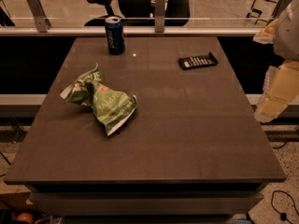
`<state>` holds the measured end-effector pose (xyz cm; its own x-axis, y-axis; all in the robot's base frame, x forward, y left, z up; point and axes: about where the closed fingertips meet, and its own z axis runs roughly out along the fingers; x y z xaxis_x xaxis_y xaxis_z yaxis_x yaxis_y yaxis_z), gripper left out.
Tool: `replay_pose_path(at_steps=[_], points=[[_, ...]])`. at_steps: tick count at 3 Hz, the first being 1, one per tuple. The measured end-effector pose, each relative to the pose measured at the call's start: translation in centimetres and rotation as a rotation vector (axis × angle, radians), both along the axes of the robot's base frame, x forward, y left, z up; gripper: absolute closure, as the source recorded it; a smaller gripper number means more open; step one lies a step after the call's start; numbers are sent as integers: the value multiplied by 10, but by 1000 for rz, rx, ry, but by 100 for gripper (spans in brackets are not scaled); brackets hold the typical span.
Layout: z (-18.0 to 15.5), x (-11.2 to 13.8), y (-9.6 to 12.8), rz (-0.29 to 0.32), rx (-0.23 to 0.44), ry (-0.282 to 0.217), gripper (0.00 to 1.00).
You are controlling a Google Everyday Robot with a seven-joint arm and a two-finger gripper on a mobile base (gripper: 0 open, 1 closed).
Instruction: Move rxbar chocolate near green jalapeno chip bag
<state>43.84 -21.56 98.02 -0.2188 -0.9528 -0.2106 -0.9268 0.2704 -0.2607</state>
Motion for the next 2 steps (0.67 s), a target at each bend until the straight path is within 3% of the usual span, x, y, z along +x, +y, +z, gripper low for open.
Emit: replay_pose_path(at_steps=[1,2], points=[[0,0,0,0,0,-2,0],[8,9,-6,3,14,-35,0]])
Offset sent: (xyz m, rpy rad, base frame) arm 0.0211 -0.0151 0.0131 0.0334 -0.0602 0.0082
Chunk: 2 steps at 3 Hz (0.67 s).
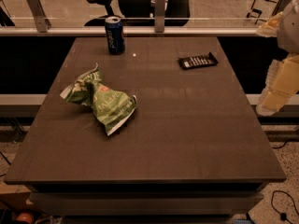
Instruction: Move rxbar chocolate near green jalapeno chip bag
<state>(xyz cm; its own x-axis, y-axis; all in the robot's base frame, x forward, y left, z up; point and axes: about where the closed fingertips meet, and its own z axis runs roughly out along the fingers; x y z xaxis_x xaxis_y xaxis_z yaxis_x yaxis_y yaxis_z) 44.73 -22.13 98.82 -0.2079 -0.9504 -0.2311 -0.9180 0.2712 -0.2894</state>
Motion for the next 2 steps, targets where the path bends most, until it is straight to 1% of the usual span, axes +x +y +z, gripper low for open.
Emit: replay_pose_path(at_steps=[1,2], points=[[14,11,-13,-6,20,-57,0],[27,29,-27,-1,69,-118,0]])
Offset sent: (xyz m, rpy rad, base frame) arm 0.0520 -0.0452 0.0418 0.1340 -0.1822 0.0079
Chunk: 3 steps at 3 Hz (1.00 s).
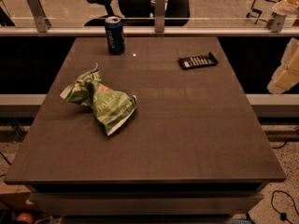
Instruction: Move rxbar chocolate near green jalapeno chip bag
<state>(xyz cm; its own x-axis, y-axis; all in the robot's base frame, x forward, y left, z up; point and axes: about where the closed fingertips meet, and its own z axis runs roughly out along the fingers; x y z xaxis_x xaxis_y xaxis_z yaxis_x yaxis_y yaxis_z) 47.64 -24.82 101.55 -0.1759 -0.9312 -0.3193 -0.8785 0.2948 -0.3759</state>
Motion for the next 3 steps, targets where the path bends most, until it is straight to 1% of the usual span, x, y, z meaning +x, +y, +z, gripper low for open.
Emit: replay_pose_path(at_steps=[1,2,3], points=[[8,19,-16,19,68,-42,0],[13,39,-30,36,139,-67,0],[4,66,-43,34,206,-81,0]])
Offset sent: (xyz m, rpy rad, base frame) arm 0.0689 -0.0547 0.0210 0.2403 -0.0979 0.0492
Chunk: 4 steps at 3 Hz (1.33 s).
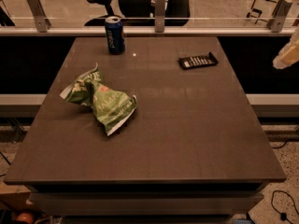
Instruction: Move rxbar chocolate near green jalapeno chip bag
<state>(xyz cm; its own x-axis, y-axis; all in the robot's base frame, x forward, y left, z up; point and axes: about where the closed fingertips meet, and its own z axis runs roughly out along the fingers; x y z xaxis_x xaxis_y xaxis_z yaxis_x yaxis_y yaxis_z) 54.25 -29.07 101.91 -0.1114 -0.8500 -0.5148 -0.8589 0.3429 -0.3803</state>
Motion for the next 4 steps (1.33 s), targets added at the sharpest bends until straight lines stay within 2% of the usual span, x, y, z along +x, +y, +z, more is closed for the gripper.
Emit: replay_pose_path(at_steps=[2,4], points=[[-30,46,-8,0,102,38,0],[-56,78,-3,17,189,71,0]])
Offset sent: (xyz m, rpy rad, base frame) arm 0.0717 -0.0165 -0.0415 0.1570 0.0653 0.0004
